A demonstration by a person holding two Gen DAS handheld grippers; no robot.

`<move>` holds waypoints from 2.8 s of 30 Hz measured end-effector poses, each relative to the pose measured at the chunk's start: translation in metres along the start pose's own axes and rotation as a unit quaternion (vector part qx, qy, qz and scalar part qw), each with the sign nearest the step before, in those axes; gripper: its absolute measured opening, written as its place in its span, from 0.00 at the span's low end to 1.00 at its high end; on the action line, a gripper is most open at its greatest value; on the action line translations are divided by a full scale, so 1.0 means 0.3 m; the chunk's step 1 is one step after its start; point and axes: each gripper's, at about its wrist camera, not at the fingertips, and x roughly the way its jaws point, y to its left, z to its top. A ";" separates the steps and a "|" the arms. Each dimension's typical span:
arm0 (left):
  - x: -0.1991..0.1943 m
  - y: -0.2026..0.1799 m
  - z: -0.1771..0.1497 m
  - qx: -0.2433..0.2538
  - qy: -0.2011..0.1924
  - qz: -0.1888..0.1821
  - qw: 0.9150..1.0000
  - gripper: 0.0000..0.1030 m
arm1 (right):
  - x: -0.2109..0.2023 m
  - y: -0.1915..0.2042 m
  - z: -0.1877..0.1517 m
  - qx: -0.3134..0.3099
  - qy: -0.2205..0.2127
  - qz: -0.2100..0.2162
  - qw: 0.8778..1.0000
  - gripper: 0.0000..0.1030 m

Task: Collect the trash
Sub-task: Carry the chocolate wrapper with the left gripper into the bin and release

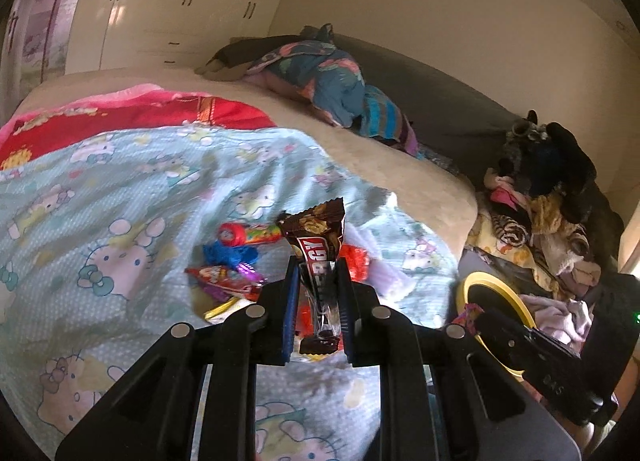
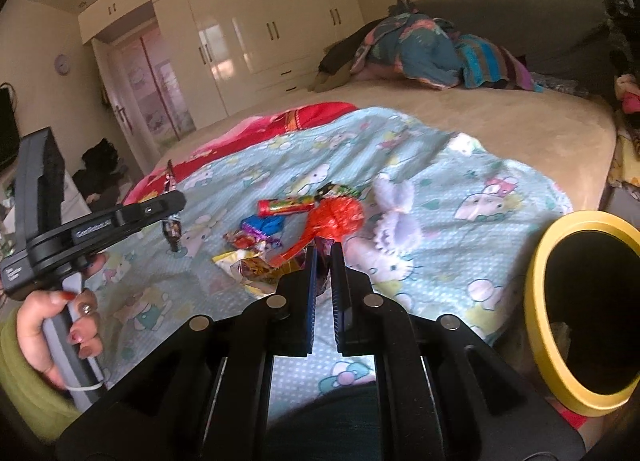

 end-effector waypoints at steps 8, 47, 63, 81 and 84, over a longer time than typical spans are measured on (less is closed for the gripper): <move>-0.009 -0.088 0.002 0.024 -0.003 -0.021 0.999 0.17 | -0.043 -0.069 0.017 0.018 -0.019 -0.018 0.999 0.04; 0.128 -0.602 -0.108 0.145 0.041 -0.124 0.981 0.17 | -0.249 -0.521 -0.013 0.149 -0.096 -0.130 0.976 0.04; 0.196 -0.753 -0.154 0.178 0.057 -0.157 0.970 0.17 | -0.319 -0.677 -0.056 0.190 -0.104 -0.186 0.958 0.04; 0.323 -0.903 -0.242 0.206 0.097 -0.192 0.955 0.17 | -0.365 -0.839 -0.127 0.233 -0.101 -0.249 0.934 0.04; 0.352 -0.918 -0.261 0.209 0.103 -0.193 0.953 0.17 | -0.359 -0.856 -0.142 0.237 -0.099 -0.251 0.933 0.04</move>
